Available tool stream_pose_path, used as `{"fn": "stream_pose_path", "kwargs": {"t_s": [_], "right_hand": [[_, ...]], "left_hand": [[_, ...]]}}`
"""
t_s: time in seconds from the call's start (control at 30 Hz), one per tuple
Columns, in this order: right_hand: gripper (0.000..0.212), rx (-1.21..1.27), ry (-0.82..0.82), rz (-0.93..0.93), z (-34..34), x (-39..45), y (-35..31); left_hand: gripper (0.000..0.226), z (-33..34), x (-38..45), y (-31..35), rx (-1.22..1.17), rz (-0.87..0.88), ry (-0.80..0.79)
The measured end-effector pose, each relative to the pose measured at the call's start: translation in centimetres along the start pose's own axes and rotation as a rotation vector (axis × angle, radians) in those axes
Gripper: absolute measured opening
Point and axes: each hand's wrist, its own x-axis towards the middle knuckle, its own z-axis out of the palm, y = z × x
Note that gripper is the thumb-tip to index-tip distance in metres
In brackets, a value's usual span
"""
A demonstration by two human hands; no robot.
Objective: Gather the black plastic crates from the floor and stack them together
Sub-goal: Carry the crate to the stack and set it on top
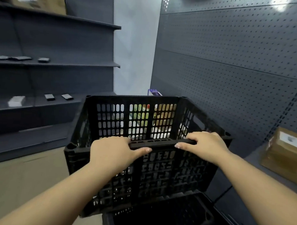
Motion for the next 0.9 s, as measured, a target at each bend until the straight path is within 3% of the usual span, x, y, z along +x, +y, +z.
{"fn": "stream_pose_path", "kwargs": {"t_s": [0.13, 0.3, 0.57, 0.9], "right_hand": [[0.058, -0.095, -0.045, -0.016, -0.2, 0.0, 0.0], [0.044, -0.231, 0.082, -0.002, 0.4, -0.4, -1.2], [0.045, -0.249, 0.214, 0.178, 0.5, -2.1, -6.0], [0.052, -0.361, 0.324, 0.558, -1.1, -2.7, -15.6]], "left_hand": [[0.059, 0.5, 0.4, -0.9, 0.081, 0.105, 0.102], [0.027, 0.9, 0.8, -1.5, 0.134, 0.202, 0.172], [0.038, 0.7, 4.7, -6.0, 0.158, 0.330, 0.244], [0.038, -1.6, 12.3, -11.1, 0.083, 0.744, 0.375]]}}
